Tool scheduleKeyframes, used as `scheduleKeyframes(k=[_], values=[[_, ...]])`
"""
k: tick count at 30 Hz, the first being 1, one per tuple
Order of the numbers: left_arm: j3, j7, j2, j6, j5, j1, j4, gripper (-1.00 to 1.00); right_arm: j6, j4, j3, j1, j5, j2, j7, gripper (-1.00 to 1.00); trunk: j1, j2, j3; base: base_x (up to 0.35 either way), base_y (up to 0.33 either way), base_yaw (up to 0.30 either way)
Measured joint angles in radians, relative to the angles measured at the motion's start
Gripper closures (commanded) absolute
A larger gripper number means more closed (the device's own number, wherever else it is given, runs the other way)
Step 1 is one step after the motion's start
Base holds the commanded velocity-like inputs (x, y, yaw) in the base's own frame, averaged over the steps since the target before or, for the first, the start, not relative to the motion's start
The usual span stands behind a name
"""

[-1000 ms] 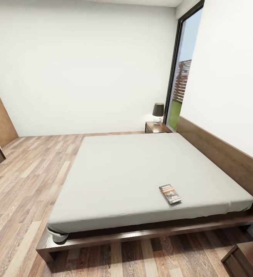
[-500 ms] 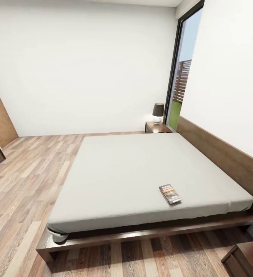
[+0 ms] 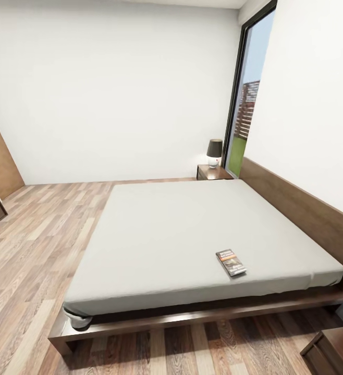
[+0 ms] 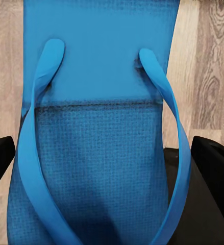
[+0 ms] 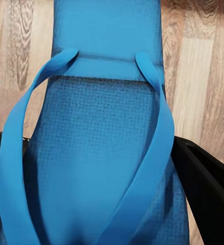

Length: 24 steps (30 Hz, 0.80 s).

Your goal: In the bedroom, move the book from the bed onto either nightstand, and place the two sandals side by side next to the bed.

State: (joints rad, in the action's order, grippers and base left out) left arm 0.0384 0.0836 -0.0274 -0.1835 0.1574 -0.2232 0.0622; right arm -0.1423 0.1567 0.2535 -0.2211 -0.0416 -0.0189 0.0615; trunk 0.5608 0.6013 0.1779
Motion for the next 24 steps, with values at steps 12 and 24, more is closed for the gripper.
scheduleKeyframes(k=[12,24], values=[[0.0,0.0,0.0,0.0,0.0,0.0,0.0,1.0,-0.001,0.0,0.001,0.0,0.0,0.0,0.0,1.0,0.046,0.084,0.038,0.0,0.0,0.0],[0.0,0.0,0.0,0.0,-0.001,0.0,0.0,1.0,-0.002,0.0,0.002,0.0,0.0,0.0,0.0,1.0,0.092,0.168,0.075,0.0,0.0,0.0]])
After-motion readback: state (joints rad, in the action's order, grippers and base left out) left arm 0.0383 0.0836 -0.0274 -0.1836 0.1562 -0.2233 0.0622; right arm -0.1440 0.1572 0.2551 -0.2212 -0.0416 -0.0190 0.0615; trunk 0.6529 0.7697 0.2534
